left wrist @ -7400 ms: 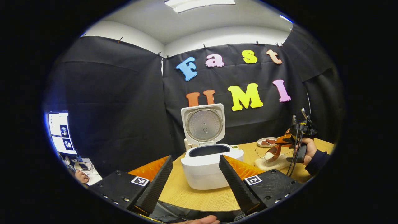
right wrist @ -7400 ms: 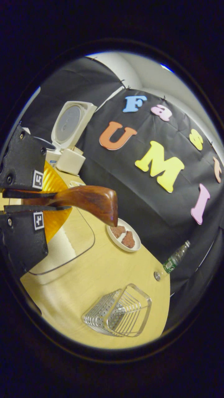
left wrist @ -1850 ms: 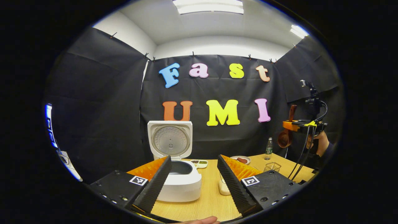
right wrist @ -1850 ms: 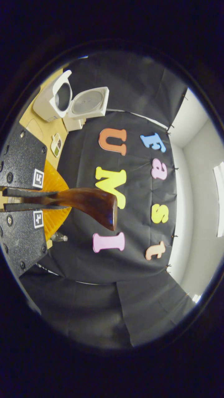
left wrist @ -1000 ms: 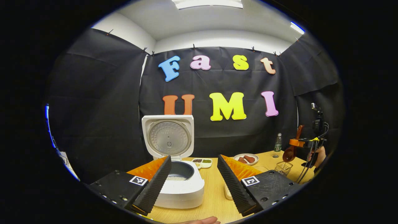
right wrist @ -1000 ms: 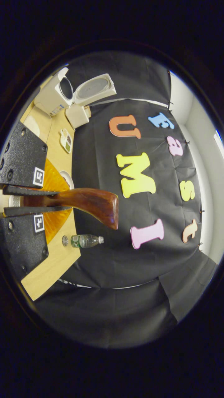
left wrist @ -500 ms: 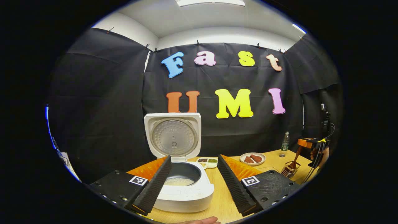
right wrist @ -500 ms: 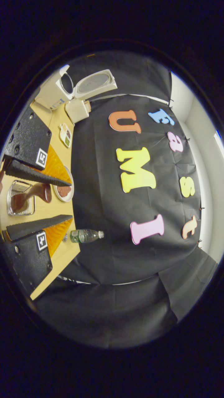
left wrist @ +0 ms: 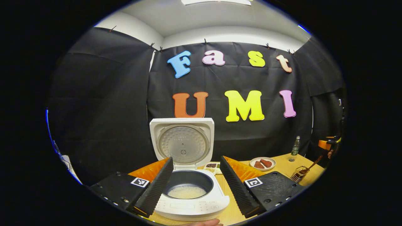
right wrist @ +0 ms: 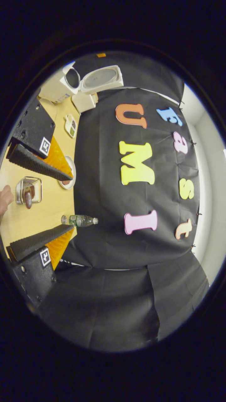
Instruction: Close the left gripper, press the button to open the rice cooker; take a wooden spoon from the chopstick holder with the right hand, scoop a spoonful of rice and pour it into the rice cooker, then put the wooden spoon back into the chopstick holder.
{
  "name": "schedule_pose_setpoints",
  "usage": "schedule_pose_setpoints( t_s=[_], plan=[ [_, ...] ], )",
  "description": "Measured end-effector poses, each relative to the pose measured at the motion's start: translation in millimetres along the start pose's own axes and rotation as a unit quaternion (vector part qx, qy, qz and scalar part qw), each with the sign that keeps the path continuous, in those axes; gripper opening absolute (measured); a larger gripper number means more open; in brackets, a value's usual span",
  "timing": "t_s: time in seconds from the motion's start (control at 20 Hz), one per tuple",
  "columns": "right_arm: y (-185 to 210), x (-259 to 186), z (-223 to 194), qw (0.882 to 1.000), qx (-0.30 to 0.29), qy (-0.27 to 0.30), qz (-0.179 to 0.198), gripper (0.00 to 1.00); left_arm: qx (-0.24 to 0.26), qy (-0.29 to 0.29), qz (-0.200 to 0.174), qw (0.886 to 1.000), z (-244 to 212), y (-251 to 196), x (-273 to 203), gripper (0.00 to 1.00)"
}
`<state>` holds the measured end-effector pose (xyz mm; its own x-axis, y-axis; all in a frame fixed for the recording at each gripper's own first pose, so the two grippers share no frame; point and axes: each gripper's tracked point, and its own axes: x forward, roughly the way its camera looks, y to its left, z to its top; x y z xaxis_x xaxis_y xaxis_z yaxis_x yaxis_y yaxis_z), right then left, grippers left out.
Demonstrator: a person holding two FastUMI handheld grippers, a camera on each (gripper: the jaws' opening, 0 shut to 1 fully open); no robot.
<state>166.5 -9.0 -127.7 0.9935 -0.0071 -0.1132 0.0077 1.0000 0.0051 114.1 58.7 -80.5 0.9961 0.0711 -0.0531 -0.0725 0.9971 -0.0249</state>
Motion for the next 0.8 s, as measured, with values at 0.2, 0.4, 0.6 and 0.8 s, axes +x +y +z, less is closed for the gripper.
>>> schedule_pose_setpoints(
  t_s=[0.2, 0.4, 0.6, 0.8],
  plan=[
    [17.8, -45.4, 15.3, 1.0, -0.016, -0.012, 0.017, 0.91, -0.032, 0.003, -0.003, 0.999, 26.6, 15.5, 19.1, 0.94],
    [39.6, -82.2, 31.2, 0.998, -0.032, -0.043, 0.035, 0.91, -0.049, 0.007, -0.009, 0.999, 59.0, 30.2, 47.0, 0.94],
    [56.5, -109.2, 41.8, 0.995, -0.018, -0.079, 0.057, 0.89, -0.062, 0.005, 0.006, 0.998, 90.3, 54.3, 82.3, 0.94],
    [64.8, -119.9, 41.1, 0.993, -0.003, -0.091, 0.072, 0.92, -0.069, 0.0, 0.032, 0.997, 112.0, 83.5, 124.9, 0.94]
  ],
)
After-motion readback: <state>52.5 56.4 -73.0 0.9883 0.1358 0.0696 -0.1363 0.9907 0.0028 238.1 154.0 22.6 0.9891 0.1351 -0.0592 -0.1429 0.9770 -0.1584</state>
